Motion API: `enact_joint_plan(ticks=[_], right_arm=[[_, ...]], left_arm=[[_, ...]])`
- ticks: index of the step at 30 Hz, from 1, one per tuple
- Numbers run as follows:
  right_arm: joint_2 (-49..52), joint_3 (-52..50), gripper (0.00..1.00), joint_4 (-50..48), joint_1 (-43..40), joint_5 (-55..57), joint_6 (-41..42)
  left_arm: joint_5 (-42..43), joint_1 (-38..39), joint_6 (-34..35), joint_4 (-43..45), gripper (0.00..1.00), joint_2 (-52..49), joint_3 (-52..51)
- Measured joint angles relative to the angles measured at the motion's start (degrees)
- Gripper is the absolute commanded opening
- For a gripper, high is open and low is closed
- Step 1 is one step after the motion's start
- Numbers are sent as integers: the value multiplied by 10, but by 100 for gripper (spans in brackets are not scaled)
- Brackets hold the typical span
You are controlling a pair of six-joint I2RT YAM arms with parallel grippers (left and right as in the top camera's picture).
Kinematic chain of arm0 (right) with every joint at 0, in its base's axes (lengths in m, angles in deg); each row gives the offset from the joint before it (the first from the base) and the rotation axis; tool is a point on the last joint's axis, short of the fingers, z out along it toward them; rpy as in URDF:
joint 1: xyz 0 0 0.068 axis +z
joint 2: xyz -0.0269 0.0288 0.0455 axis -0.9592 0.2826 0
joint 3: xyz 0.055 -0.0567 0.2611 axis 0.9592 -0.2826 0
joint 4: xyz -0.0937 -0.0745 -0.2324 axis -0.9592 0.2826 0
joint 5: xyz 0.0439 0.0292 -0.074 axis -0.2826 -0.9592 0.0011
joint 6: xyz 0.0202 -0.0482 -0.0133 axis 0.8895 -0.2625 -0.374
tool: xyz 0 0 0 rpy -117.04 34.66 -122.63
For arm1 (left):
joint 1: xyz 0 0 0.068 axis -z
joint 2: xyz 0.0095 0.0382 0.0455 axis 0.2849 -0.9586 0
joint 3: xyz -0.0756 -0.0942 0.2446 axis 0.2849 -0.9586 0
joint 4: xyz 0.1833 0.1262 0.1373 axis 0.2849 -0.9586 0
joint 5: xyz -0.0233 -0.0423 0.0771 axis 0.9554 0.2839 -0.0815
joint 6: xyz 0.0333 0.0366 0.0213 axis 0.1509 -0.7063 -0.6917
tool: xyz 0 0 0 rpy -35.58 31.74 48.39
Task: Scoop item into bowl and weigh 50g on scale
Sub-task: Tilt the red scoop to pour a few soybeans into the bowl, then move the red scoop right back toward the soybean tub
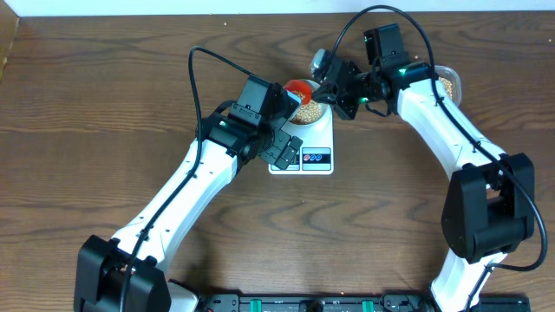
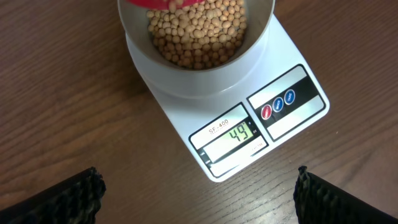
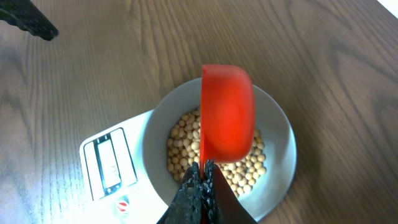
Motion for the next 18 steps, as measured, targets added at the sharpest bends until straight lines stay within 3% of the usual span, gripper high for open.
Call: enact_joint_plan(ticks=[9,18], right_arm=[[0,0,1,0,2,0,-2],[0,0,1,0,-15,-38,80]], left_arm=[[0,0,0,0,100,0,0],[0,0,0,0,100,0,0]])
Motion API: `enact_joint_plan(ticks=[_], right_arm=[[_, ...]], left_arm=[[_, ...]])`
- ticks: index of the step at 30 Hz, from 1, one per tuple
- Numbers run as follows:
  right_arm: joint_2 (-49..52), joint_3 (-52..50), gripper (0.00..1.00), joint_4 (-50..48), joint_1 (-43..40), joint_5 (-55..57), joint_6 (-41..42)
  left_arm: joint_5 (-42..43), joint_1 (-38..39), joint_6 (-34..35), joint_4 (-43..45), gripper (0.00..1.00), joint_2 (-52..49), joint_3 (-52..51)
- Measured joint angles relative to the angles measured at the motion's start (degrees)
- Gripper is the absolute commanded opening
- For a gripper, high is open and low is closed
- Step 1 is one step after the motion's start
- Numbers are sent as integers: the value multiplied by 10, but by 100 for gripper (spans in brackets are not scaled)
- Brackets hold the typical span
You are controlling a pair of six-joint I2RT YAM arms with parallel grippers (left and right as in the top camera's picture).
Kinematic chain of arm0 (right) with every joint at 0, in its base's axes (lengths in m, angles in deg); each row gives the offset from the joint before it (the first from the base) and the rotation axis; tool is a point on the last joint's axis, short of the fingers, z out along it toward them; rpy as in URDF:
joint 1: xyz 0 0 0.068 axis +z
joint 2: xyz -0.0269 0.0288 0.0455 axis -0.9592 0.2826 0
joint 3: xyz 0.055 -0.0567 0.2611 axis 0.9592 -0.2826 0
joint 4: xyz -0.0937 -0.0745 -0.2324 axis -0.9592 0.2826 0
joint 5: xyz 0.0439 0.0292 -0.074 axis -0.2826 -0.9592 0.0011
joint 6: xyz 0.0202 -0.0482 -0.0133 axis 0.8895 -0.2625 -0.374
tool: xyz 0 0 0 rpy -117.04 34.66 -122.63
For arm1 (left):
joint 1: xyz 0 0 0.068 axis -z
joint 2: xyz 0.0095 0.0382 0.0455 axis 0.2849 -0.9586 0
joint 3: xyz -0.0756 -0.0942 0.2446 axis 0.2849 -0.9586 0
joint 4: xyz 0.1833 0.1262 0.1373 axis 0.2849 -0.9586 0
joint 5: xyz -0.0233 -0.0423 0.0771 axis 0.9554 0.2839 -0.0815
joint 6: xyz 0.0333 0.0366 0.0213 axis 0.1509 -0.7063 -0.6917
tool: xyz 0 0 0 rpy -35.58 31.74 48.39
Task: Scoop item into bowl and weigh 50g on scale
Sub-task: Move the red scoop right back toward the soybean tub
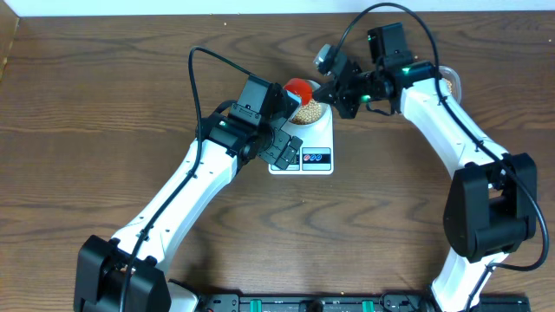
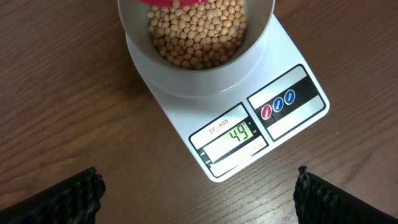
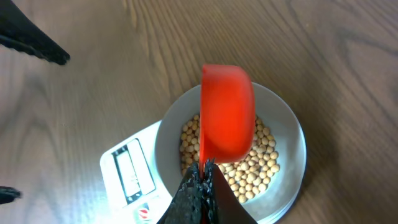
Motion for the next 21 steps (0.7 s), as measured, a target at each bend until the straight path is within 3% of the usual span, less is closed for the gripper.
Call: enact_joint_plan(ticks=[21], right_arm=[[0,0,1,-14,-85,-163,106]], left_arm=[[0,0,0,0,100,0,0]])
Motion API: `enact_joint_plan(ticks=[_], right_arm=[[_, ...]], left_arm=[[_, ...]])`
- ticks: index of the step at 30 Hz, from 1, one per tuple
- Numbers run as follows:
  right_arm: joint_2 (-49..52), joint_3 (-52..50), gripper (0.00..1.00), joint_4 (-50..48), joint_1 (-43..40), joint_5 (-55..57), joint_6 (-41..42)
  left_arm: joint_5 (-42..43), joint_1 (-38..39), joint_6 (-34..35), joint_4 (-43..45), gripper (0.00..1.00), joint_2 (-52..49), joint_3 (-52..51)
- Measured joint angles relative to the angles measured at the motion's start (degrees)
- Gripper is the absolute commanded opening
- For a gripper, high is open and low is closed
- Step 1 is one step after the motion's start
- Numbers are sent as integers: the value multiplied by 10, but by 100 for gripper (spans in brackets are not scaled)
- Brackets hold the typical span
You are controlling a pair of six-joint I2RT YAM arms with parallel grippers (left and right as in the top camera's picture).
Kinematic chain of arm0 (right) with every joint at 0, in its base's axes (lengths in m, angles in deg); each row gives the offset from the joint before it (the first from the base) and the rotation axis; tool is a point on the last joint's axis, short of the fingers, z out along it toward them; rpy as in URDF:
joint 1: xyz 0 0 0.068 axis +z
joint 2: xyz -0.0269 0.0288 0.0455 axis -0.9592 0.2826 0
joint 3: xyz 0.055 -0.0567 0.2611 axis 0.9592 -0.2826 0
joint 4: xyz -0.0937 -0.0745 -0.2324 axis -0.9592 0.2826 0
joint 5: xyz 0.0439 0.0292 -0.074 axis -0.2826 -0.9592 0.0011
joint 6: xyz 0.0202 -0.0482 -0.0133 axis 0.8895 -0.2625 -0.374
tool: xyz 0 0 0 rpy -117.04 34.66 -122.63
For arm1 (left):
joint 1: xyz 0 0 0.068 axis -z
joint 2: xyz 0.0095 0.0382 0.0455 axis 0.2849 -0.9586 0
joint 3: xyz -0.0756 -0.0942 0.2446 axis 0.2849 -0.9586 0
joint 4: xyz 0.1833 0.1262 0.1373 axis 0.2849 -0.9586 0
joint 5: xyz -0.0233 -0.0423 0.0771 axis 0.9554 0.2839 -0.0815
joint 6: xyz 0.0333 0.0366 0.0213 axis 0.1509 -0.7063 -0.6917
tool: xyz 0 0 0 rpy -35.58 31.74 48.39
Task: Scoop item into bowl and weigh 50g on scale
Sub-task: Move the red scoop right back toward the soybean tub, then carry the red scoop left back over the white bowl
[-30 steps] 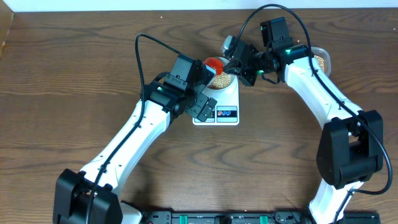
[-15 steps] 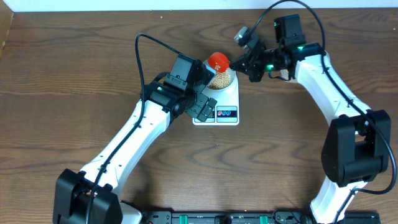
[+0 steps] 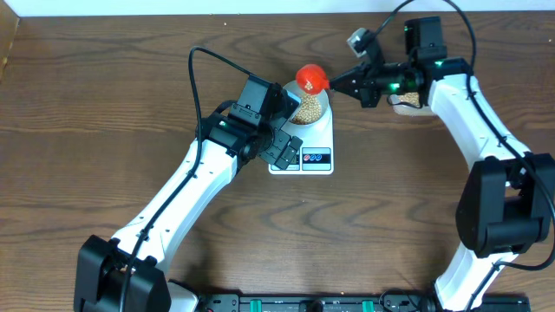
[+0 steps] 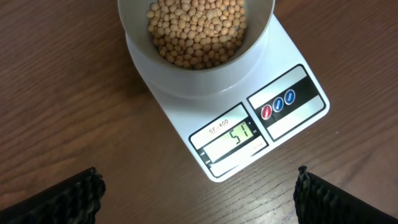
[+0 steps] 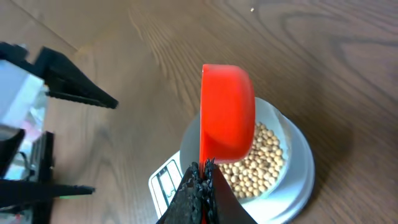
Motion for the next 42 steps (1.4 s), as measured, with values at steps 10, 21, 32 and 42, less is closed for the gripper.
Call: enact_joint_plan(ticks=[10,21,32,42], right_arm=[[-34,0,1,93,-134,-28,30],[-108,0,2,167,-209,256,32],[-108,0,2,165,-56,634,59],[-108,0,1,157,-9,764,60]], left_arm=[[0,0,0,0,100,0,0],[0,0,0,0,100,0,0],[0,0,0,0,100,0,0],[0,0,0,0,100,0,0]])
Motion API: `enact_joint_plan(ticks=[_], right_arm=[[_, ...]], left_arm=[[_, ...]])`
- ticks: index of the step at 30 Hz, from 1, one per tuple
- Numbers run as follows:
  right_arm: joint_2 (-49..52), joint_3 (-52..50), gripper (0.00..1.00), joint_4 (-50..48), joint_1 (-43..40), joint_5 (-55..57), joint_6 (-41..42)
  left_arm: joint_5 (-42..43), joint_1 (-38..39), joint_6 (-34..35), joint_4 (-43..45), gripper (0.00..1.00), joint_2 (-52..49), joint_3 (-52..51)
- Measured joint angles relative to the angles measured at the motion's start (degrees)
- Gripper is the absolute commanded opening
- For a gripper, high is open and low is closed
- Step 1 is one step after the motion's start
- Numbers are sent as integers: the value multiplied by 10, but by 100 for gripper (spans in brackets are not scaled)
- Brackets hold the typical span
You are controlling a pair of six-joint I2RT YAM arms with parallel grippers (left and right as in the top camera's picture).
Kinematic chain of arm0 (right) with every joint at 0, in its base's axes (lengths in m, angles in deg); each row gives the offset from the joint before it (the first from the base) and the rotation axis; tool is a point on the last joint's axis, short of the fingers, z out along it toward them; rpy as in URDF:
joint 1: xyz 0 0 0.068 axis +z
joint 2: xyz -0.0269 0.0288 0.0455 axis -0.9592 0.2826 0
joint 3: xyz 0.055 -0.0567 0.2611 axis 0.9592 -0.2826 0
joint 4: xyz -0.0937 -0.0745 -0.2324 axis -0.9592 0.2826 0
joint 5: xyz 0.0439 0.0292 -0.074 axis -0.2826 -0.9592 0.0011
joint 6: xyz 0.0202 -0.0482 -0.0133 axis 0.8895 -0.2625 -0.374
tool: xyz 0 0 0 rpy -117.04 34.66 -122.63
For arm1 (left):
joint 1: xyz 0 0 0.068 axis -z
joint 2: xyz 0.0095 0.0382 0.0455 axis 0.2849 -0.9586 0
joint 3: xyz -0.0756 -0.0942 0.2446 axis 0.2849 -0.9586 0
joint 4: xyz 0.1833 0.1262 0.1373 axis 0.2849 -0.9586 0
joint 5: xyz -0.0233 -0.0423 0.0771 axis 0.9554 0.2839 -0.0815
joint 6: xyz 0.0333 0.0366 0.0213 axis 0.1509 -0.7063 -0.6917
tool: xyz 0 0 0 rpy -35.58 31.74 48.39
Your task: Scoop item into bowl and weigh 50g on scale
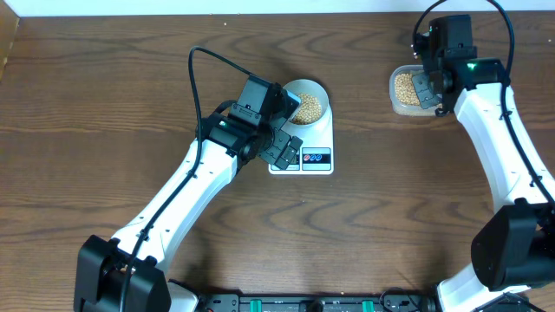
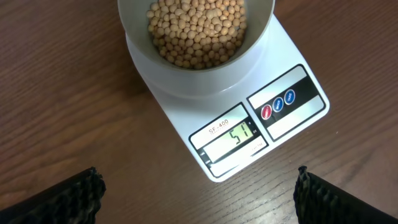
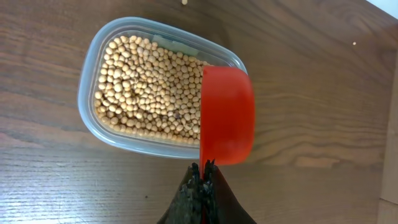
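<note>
A white bowl (image 1: 305,104) of soybeans (image 2: 198,28) stands on the white scale (image 2: 249,124), whose display (image 2: 241,133) reads 51. My left gripper (image 2: 198,194) hangs open just in front of the scale, nothing between its fingers (image 2: 68,196). My right gripper (image 3: 202,171) is shut on the handle of a red scoop (image 3: 226,116), turned on its side over the right end of a clear tub (image 3: 155,87) of soybeans at the back right; in the overhead view the arm covers the scoop.
The clear tub (image 1: 408,91) sits near the table's back edge, well right of the scale (image 1: 302,149). A few stray beans (image 3: 184,2) lie on the wood beyond the tub. Bare brown table (image 1: 104,156) surrounds everything.
My right gripper has carried the red scoop from above the bowl's right rim to over the clear tub at the back right. The display still reads 51. The left arm has not moved.
The scoop was tipped over the bowl with the scale at 49, and it stayed so a moment later. Then the scoop stood higher by the bowl's rim and the reading was 51. Now the scoop is over the clear tub.
</note>
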Motion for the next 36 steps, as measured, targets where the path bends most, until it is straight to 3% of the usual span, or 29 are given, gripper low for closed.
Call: enact_joint_plan(ticks=[11,19,36], right_arm=[[0,0,1,-70,9,-254,-7],[0,0,1,-120,68,-435,-24],[62,0,1,-129,147,-435,-29]], left_arm=[[0,0,0,0,100,0,0],[0,0,0,0,100,0,0],[0,0,0,0,100,0,0]])
